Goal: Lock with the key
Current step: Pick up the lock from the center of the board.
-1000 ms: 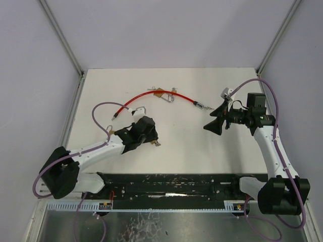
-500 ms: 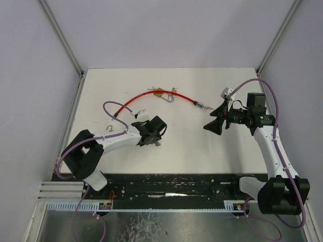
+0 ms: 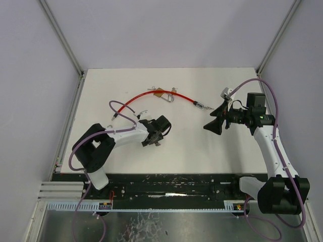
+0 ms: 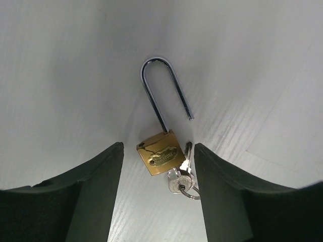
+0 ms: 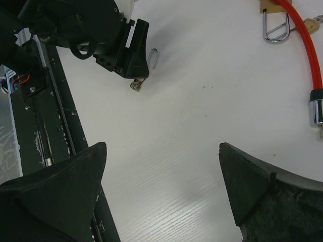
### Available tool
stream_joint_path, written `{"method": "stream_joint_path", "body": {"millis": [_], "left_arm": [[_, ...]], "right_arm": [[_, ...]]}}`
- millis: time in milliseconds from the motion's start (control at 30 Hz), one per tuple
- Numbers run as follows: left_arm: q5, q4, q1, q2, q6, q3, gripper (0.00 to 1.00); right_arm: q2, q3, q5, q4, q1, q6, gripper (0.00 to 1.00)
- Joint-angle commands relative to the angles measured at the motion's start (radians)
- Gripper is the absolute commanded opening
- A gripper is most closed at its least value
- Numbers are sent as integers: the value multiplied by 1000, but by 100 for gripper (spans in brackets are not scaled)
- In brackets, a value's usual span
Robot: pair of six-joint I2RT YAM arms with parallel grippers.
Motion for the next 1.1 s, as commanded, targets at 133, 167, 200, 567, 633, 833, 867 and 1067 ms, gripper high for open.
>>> {"method": "stream_joint_path", "body": {"millis": [133, 167, 200, 567, 633, 833, 867, 1067], "left_arm": [[-68, -61, -6, 30, -51, 34, 53], [-69, -68, -5, 35, -53, 37, 52], [-70, -74, -6, 41, -56, 44, 51], [-66, -111, -4, 43, -70, 52, 47], [-63, -109, -6, 36, -72, 47, 46], [-44, -110, -5, 43, -66, 52, 40], [-44, -108, -6, 43, -64, 53, 39], [-42, -60, -5, 29, 2, 40, 33]], "right_arm": [[2, 23, -9, -1, 6, 6, 99], [2, 23, -8, -2, 6, 6, 99], [2, 23, -8, -2, 6, 5, 99], [7, 23, -10, -2, 6, 6, 99], [8, 23, -11, 0, 6, 5, 99], [12, 23, -17, -2, 6, 8, 99], [12, 23, -18, -2, 5, 8, 99], [18, 14, -54, 23, 7, 43, 99]]}}
